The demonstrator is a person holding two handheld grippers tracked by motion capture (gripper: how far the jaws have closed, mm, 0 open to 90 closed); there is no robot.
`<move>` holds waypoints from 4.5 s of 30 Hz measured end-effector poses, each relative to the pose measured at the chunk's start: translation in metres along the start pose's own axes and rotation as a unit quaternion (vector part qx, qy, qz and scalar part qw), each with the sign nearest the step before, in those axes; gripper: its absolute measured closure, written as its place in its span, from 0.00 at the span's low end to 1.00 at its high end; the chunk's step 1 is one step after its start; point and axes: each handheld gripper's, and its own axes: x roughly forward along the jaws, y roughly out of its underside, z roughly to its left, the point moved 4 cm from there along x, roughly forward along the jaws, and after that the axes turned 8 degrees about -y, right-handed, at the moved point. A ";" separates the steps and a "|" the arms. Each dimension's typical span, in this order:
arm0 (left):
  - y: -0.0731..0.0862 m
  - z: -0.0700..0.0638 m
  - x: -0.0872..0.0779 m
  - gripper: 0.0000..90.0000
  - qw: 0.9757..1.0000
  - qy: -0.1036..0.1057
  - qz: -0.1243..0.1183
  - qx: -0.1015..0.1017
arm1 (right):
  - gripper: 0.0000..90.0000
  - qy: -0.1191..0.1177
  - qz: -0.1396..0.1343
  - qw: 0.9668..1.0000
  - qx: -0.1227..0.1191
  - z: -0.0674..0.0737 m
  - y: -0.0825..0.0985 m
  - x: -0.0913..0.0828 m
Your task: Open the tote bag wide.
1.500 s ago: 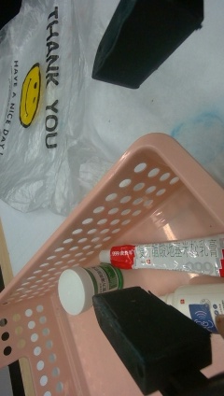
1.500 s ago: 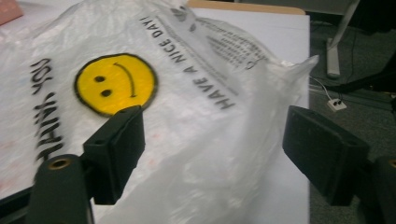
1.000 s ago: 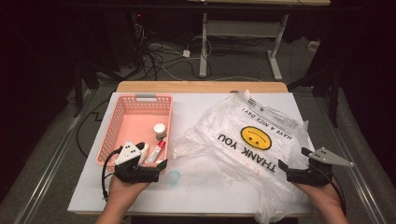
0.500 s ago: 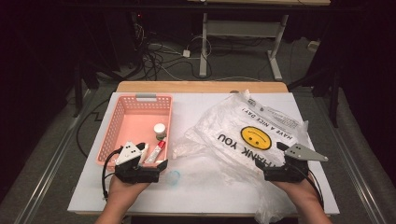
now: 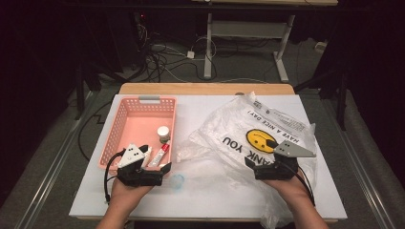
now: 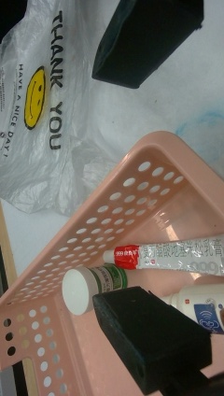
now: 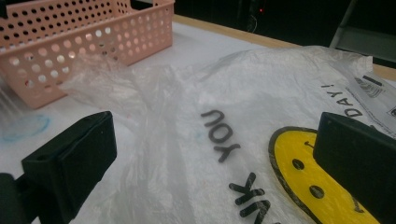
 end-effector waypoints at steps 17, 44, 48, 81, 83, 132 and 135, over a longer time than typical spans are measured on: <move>-0.001 0.032 -0.011 0.00 0.999 -0.033 0.005 -0.022 | 0.00 -0.024 0.018 1.000 0.005 0.003 0.013 -0.001; 0.006 0.059 -0.017 0.00 0.997 -0.054 0.009 -0.047 | 0.00 -0.022 0.021 1.000 0.000 -0.001 0.016 -0.009; 0.003 0.055 -0.017 0.00 0.998 -0.046 0.009 -0.041 | 0.00 -0.022 0.019 1.000 0.000 -0.002 0.016 -0.010; -0.053 0.059 0.039 0.00 0.997 -0.014 0.066 -0.035 | 0.00 -0.018 0.011 1.000 0.011 -0.006 0.018 -0.018; -0.054 0.059 0.044 0.00 0.996 -0.014 0.078 -0.033 | 0.00 -0.017 0.010 1.000 0.011 -0.006 0.018 -0.018; -0.034 0.056 0.098 0.33 0.934 0.009 0.355 0.034 | 0.00 -0.013 -0.002 1.000 0.012 -0.008 0.011 -0.020; -0.032 0.054 0.101 0.38 0.929 0.014 0.368 0.037 | 0.00 -0.012 0.000 1.000 0.011 -0.008 0.012 -0.021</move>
